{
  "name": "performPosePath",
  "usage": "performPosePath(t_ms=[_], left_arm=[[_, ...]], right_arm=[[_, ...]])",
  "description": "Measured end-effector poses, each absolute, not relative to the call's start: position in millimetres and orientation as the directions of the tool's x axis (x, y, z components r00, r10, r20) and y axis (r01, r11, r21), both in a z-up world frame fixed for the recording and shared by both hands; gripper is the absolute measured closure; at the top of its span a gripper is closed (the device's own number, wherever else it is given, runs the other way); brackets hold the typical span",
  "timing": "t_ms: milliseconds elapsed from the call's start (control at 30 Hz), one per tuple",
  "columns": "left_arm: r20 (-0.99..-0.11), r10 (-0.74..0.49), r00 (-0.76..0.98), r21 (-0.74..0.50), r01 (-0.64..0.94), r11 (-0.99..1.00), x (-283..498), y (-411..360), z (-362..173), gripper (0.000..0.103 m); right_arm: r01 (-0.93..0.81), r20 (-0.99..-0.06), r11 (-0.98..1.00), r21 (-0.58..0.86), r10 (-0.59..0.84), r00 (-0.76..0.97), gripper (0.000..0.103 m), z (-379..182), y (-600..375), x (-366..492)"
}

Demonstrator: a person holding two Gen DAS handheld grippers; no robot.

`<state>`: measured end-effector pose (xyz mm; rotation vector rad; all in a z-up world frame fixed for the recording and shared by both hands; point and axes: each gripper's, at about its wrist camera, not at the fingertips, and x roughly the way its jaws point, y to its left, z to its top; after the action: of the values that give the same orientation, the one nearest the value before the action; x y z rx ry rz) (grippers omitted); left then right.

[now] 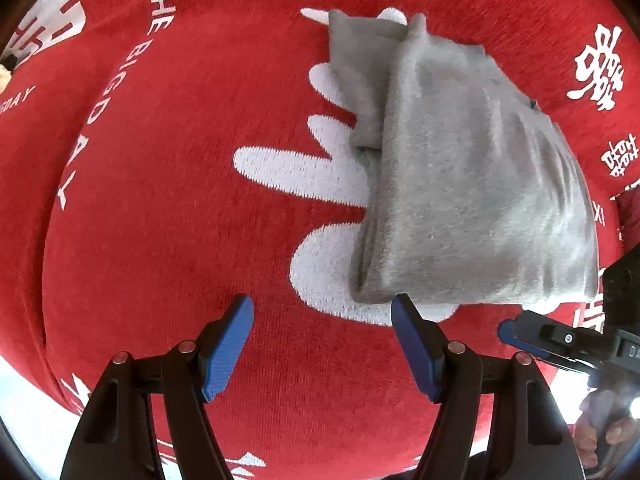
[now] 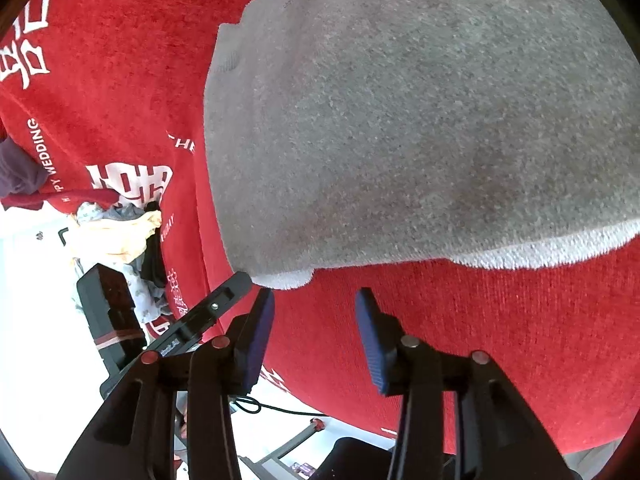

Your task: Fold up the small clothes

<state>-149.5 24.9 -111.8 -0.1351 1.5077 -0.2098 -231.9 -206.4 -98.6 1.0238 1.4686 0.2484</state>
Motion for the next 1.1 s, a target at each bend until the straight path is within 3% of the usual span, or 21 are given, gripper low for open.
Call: performPosePath(t_ms=[200,533,900,967,1000,1100], left_arm=[[-0.960,-0.273,0.055,-0.271,0.048,0.961,-151.3,24.7,-109.5,0.031],[-0.902,-0.427,0.059,-0.431,-0.092,0.898,-158.5,31.0,-108.4,0.031],[-0.801,-0.597,0.043,-0.594,-0.183,0.784,-166.2,15.3,-118.8,0.031],[-0.776,-0.630,0.034,-0.623,-0.201,0.756,-169.9,11.6,-119.6,0.031],[-0.766,-0.642,0.034,-0.634,-0.209,0.744,-169.4,8.0,-120.0,0.031],[-0.738,-0.672,0.060,-0.664,-0.234,0.710,-166.1,1.5,-118.7,0.031]], right_arm=[[0.442,-0.687,0.568,0.694,0.707,0.171,0.057,-103.9,-211.4,-233.9],[0.445,-0.673,0.548,0.708,0.714,0.191,0.056,-106.0,-208.4,-227.2],[0.558,-0.543,0.291,0.777,0.759,0.361,0.056,-132.7,-224.3,-231.1],[0.554,-0.525,0.272,0.787,0.765,0.372,0.076,-134.3,-225.0,-226.8],[0.545,-0.512,0.262,0.796,0.771,0.378,0.093,-133.8,-225.8,-223.1],[0.496,-0.465,0.236,0.836,0.786,0.408,0.093,-122.9,-229.2,-213.2]])
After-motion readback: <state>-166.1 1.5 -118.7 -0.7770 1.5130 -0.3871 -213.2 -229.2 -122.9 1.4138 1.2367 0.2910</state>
